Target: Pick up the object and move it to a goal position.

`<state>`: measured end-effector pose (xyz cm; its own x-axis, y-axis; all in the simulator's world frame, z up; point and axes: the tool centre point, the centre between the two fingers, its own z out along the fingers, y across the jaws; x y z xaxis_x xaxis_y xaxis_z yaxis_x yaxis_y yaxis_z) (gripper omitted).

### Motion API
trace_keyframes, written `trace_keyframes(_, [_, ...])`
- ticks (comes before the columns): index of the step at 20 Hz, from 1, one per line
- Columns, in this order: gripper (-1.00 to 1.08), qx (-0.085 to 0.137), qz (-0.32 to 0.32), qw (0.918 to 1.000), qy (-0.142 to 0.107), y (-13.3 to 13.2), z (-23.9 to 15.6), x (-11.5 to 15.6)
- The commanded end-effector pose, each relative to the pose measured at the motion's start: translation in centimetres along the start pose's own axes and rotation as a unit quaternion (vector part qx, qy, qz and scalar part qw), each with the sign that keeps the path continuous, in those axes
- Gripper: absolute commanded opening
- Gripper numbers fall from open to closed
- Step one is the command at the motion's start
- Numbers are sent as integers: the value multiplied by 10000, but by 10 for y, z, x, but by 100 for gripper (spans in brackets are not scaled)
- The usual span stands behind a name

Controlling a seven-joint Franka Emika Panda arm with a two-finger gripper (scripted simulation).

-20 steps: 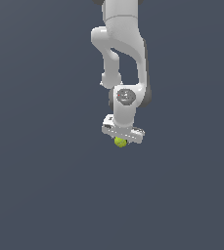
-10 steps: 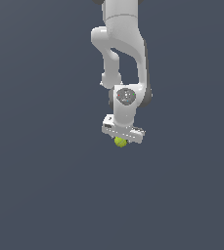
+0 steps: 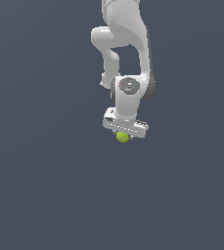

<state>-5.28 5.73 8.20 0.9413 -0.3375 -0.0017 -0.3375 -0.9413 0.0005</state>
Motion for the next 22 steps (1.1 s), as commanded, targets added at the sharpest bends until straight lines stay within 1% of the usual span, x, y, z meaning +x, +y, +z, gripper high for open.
trace_keyframes(1, [-100,5,-1,10000,11,-3,-19,-2])
trace_keyframes(6, [-100,4,1,10000,11,-9,-65,-10])
trace_keyframes(22, [-100,-2,3,10000,13,-32,-241,-36])
